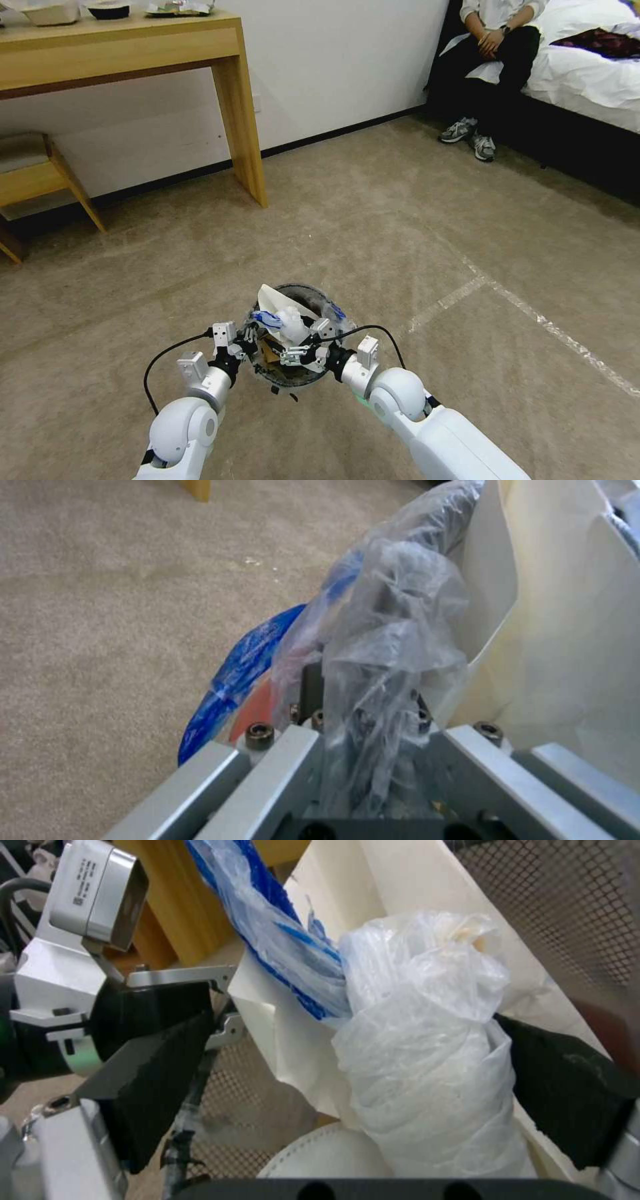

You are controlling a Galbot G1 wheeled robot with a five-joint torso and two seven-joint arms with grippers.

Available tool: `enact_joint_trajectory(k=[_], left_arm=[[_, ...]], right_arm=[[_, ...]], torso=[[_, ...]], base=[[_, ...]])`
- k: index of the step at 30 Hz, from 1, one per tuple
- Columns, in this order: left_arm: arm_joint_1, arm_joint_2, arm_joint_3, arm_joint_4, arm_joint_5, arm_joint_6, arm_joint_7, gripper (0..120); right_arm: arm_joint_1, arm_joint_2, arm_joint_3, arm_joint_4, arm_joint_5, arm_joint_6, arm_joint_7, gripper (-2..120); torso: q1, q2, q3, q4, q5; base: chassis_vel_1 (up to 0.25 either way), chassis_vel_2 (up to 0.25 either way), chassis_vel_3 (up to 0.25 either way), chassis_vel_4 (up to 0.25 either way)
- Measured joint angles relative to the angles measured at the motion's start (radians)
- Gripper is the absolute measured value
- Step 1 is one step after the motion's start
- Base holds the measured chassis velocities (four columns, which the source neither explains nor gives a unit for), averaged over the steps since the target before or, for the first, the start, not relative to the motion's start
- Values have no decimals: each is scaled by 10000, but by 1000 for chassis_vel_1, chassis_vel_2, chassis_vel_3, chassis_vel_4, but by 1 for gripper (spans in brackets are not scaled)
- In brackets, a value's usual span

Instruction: Pick up the trash bin and place the garbage on the floor into it.

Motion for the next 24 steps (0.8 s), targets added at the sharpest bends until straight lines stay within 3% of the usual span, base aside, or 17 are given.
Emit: enact_joint_trajectory(k=[24], left_arm=[[-265, 22, -58, 329, -59, -2, -14, 1]], right_arm=[[-141, -601, 307, 776, 132, -149, 15, 100]], torso=[[0, 0, 0, 1, 0]], base=[[0, 0, 0, 0]])
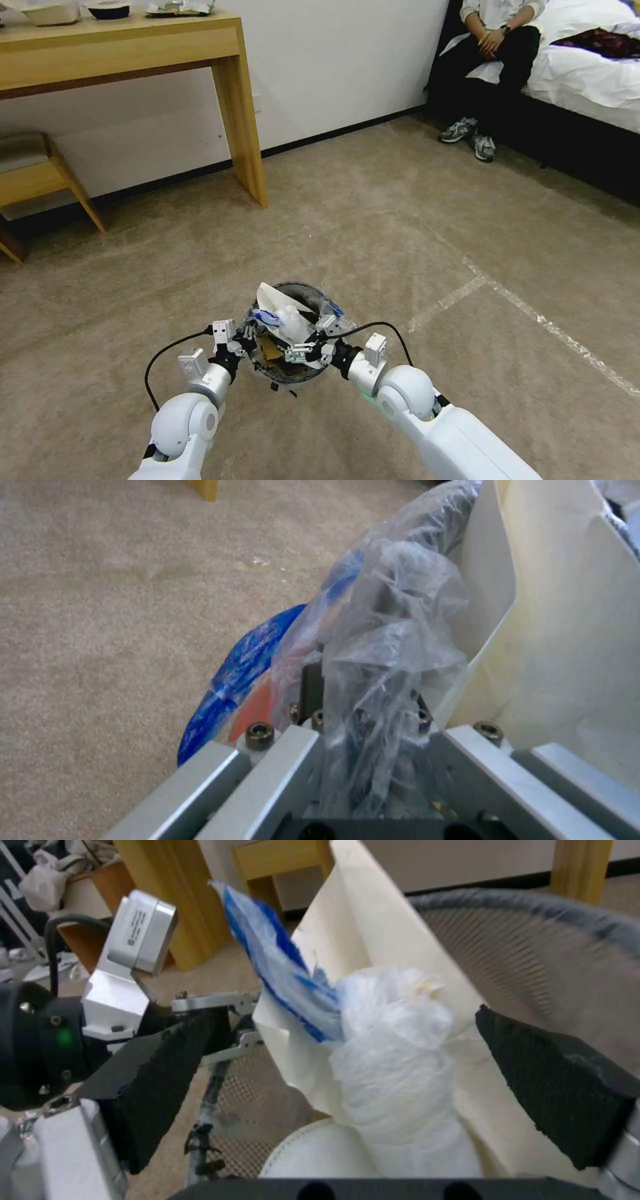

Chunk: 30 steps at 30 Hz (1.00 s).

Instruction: Pick up the trash bin and place the garbage on the floor into it.

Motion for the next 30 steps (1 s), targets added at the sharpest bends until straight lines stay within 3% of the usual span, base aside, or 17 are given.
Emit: enact_joint_trajectory(k=[18, 30], left_arm=[[28, -92, -462, 238, 21, -113, 2, 1], [37, 2, -657, 197, -110, -130, -77, 1]], right_arm=[[-374, -1157, 923, 1215, 374, 34, 71, 100], [-576, -1111, 1623, 1237, 407, 119, 72, 100]], torso=[[0, 0, 0, -1, 0], [0, 0, 0, 0, 0]], base=[[0, 0, 0, 0], [0, 0, 0, 0]])
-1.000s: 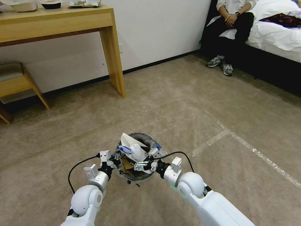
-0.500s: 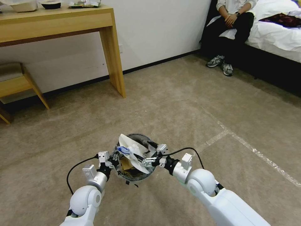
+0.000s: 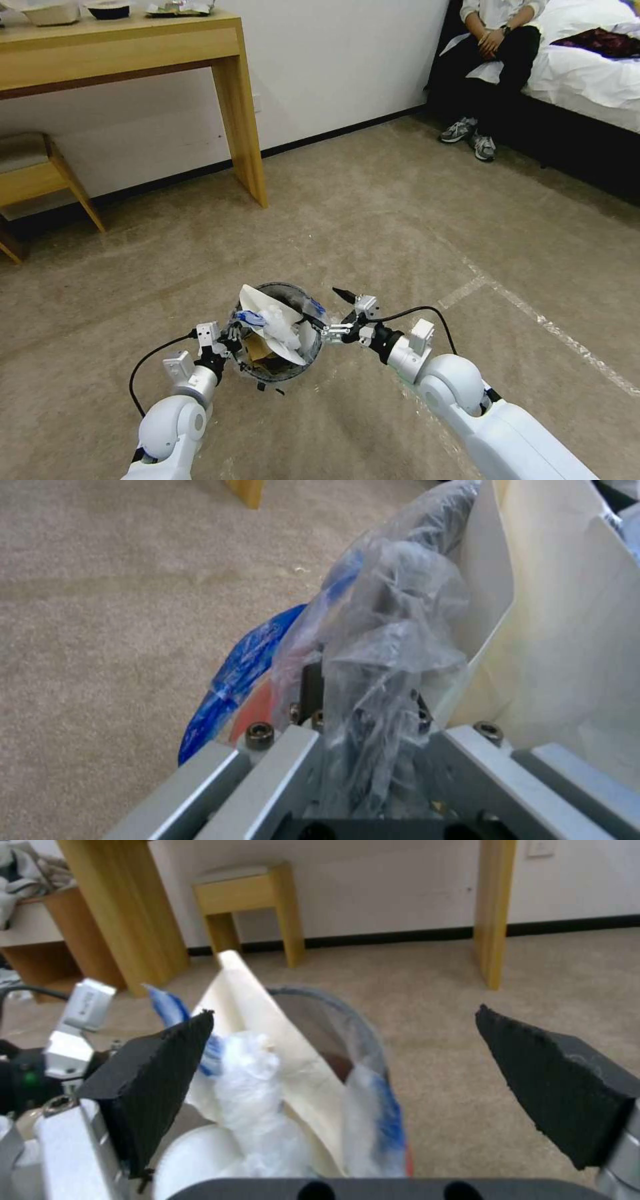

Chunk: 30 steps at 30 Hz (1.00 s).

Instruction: Pick up the trash bin and place the garbage on the floor into it.

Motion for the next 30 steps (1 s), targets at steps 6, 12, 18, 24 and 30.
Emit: enact_joint_trajectory(k=[6, 12, 18, 24, 30], left_arm=[[-85, 58, -23, 3, -96, 11, -25, 1], [-153, 97, 59, 55, -131, 23, -25, 1], [-307, 42, 61, 181, -136, 33, -38, 1], [-290, 180, 45, 219, -173, 42, -40, 1], [-290, 231, -12, 226, -224, 43, -40, 1]], right_arm=[[-122, 159, 322, -202, -36, -6, 63, 100], [-428, 350, 742, -511, -209, 3, 82, 100], [-682, 354, 1042, -750, -267, 136, -32, 100], [-967, 594, 1407, -936, -466, 256, -64, 100], [-1286, 656, 1839, -949, -538, 324, -77, 100]], torso=[[0, 1, 0, 0, 0], [0, 0, 0, 0, 1], [0, 0, 0, -1, 0], [0, 0, 0, 1, 0], [0, 0, 0, 0, -1]], base=[[0, 0, 0, 0], [0, 0, 0, 0], [0, 0, 0, 0], [0, 0, 0, 0], [0, 0, 0, 0]])
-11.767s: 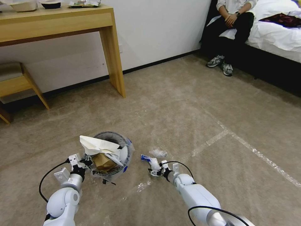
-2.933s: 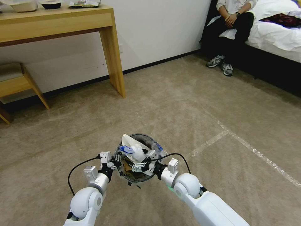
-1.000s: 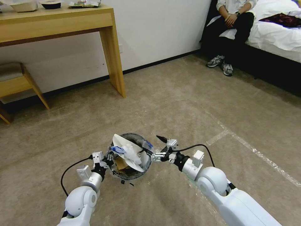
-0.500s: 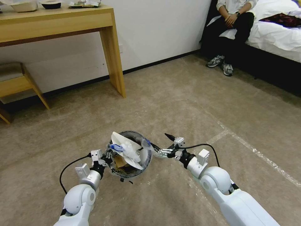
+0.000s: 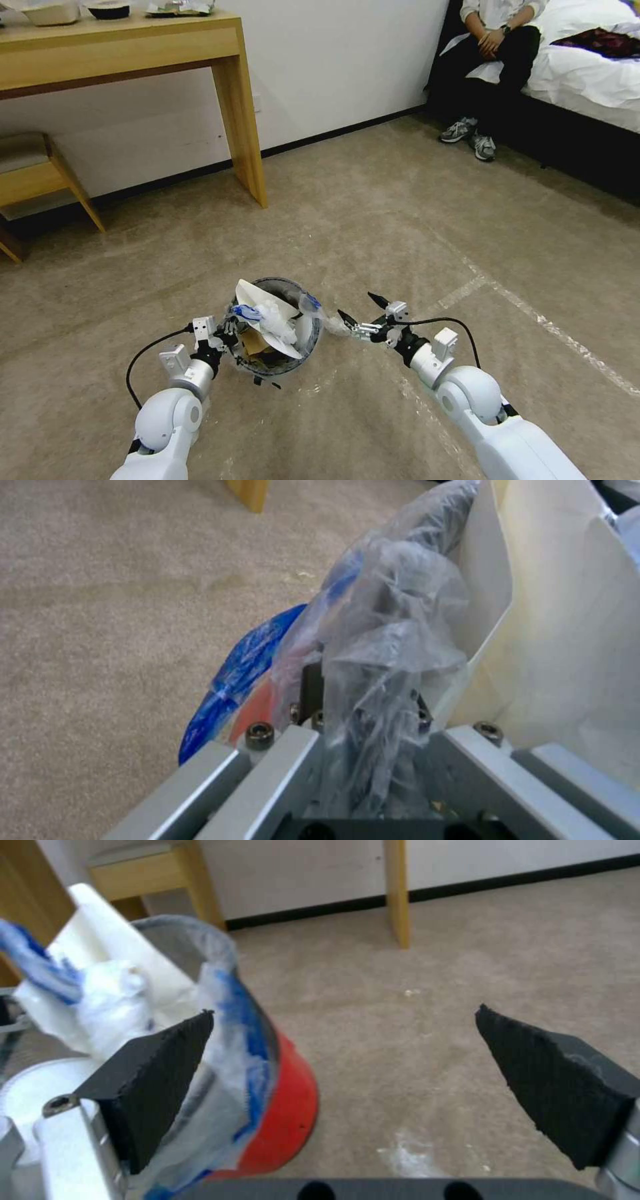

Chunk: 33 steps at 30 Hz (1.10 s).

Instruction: Pick up the trash bin and place the garbage on the floor into it.

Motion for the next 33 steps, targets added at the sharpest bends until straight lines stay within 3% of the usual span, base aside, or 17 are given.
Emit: enact_joint_trajectory(k=[13, 33], left_arm=[[12, 32, -72, 46, -15, -9, 2, 1], [-160, 31, -273, 74, -150, -20, -83, 1]], right_arm=[[-577, 414, 1206, -212, -284, 159, -47, 100], [34, 711, 844, -1788, -511, 575, -350, 100]], torso=[[0, 0, 0, -1, 1], [0, 0, 0, 1, 2]], base=[[0, 0, 0, 0], [0, 0, 0, 0]])
